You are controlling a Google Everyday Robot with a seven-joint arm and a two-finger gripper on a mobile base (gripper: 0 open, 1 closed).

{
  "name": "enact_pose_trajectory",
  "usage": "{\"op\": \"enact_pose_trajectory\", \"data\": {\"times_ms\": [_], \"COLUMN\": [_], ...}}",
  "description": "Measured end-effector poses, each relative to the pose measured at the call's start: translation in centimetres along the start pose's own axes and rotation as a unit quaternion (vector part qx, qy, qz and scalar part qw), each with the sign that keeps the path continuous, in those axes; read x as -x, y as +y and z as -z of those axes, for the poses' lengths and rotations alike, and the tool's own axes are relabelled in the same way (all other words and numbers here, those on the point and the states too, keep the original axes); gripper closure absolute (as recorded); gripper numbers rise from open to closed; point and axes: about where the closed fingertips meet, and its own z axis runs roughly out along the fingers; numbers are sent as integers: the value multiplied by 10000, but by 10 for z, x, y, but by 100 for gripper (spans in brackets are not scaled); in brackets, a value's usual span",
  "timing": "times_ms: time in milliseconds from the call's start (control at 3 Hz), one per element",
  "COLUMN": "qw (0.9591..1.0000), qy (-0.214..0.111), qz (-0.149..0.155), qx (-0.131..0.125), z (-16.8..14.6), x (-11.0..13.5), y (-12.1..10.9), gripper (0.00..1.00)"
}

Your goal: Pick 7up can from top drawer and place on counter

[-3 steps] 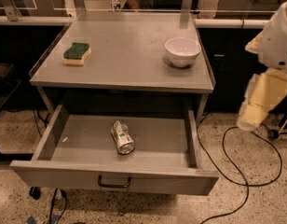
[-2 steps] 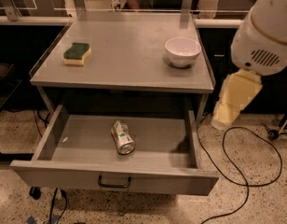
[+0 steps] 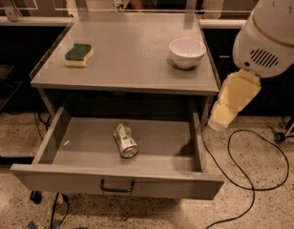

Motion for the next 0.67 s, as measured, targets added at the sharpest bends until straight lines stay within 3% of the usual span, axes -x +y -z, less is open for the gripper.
{"op": "enact_pose_trajectory", "data": {"times_ms": [333, 667], "qw": [9991, 9956], "qy": [-317, -816], "qz": [100, 249], "qx": [268, 387], "z": [-13, -27], "x": [32, 81], "y": [26, 41], "gripper": [0, 0]}}
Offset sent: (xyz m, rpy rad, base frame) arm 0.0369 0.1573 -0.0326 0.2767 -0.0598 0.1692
